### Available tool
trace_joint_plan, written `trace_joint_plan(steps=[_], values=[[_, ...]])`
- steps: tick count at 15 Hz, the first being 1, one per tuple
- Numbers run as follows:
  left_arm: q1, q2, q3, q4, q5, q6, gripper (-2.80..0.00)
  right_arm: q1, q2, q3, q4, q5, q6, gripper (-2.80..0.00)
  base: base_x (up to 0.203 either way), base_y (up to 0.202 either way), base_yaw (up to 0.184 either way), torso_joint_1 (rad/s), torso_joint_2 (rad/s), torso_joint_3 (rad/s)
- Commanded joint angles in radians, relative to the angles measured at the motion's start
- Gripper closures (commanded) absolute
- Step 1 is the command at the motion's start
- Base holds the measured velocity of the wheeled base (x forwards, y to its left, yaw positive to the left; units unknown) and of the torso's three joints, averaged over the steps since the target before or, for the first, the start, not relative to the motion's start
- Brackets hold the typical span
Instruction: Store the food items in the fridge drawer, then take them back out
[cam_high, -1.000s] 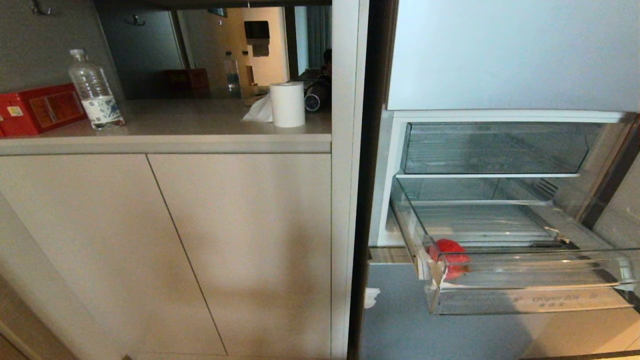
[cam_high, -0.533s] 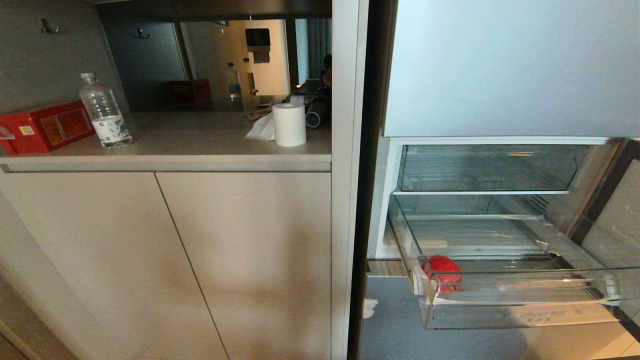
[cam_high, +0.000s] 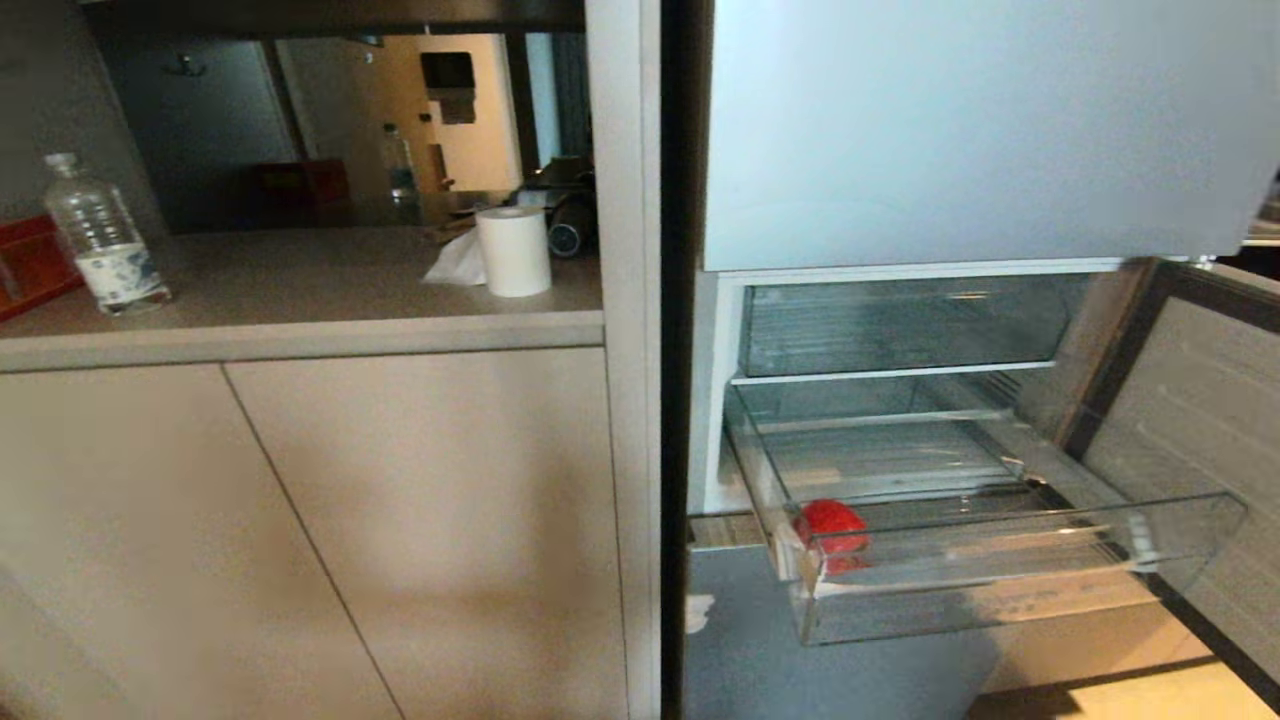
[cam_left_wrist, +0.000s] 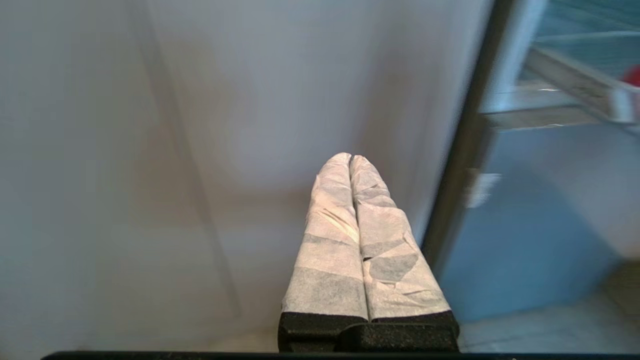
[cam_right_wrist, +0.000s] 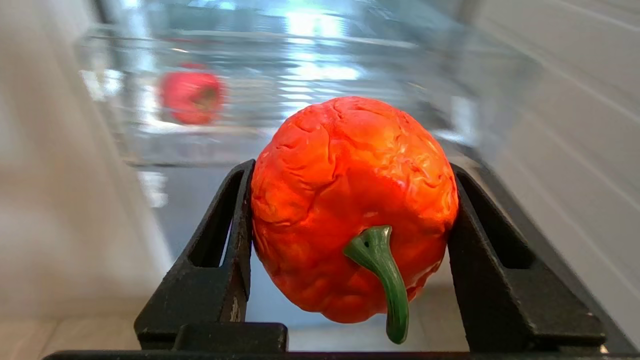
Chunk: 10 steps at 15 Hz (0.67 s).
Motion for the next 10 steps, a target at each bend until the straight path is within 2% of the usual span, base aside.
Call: trace_joint_plan(steps=[1, 10], values=[[0.0, -0.002, 0.0, 0.0, 0.0, 0.0, 0.0, 0.0, 0.002, 0.0, 0.0, 0.0, 0.001, 0.0, -0.001, 0.01, -0.173, 0.01, 0.01, 0.0], [0.0, -0.002, 0.0, 0.0, 0.0, 0.0, 0.0, 0.0, 0.002, 0.0, -0.002, -0.002, 0.024, 0.0, 0.0, 0.006, -0.177, 0.002, 0.0, 0.002]])
